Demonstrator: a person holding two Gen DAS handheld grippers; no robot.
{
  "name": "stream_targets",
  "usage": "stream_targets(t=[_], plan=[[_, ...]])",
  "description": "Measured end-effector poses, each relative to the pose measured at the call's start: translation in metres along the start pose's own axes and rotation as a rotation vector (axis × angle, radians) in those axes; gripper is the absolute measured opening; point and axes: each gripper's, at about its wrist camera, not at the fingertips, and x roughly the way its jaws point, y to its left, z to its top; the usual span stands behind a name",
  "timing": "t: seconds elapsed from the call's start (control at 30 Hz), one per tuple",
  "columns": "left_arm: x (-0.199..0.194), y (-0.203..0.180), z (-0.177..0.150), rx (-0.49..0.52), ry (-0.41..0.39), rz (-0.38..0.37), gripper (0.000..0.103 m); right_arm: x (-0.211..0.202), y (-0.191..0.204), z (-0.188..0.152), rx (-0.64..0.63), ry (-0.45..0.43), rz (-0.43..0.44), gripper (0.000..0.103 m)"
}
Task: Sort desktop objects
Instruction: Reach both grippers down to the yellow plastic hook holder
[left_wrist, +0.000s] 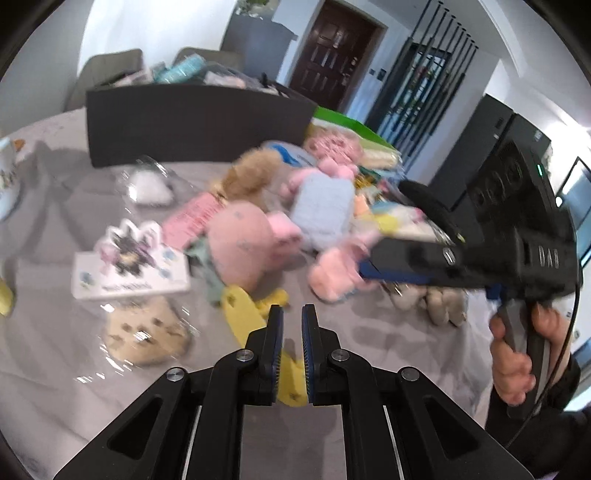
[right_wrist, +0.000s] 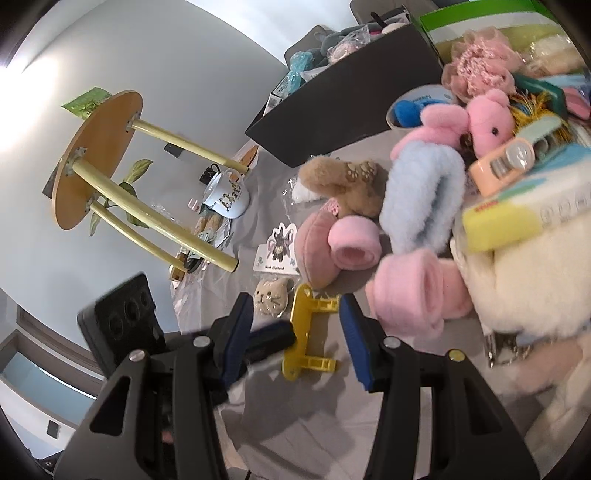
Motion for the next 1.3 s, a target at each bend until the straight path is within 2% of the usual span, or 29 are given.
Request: stream_targets(t=[0.07, 0.13, 0.23, 0.4, 0.6, 0.77, 0.9, 1.03, 1.1, 1.2, 1.3], plan=[[-0.003, 0.006, 0.009, 0.008, -0.014, 0.04, 0.009, -0.002, -0.001, -0.004, 0.007, -0.021, 0.002, 0.043], [-0.001, 0.011, 0.016, 0.015, -0.007, 0.068, 0.009, -0.003, -0.001, -0.008, -0.006, -0.026, -0.018, 0.024], [0.007, 0.015, 0.022, 0.038, 0.013, 0.094, 0.009, 0.004, 0.003, -0.018, -0.056, 0.006, -0.044, 0.018], [0.015, 0.013, 0.02, 0.06, 0.039, 0.08, 0.009, 0.031, 0.017, -0.033, -0.134, 0.067, -0.036, 0.015], [0.016, 0.019, 0.014, 0.065, 0.055, 0.072, 0.009, 0.054, 0.033, -0.038, -0.216, 0.095, -0.052, 0.015], [0.007, 0.026, 0.007, 0.078, 0.061, 0.116, 0.009, 0.065, 0.041, -0.04, -0.266, 0.112, -0.065, 0.014], [0.008, 0.033, -0.008, 0.078, 0.101, 0.134, 0.009, 0.075, 0.047, -0.046, -0.293, 0.153, -0.061, 0.014], [0.009, 0.036, -0.02, 0.062, 0.117, 0.113, 0.009, 0.082, 0.051, -0.056, -0.333, 0.209, -0.076, 0.013], [0.012, 0.03, -0.027, 0.082, 0.141, 0.09, 0.009, 0.079, 0.049, -0.06, -0.354, 0.228, -0.115, 0.013], [0.013, 0.02, -0.031, 0.1, 0.143, 0.065, 0.009, 0.073, 0.039, -0.06, -0.348, 0.24, -0.157, 0.015], [0.016, 0.011, -0.033, 0.112, 0.147, 0.028, 0.009, 0.06, 0.026, -0.058, -0.323, 0.214, -0.192, 0.016]])
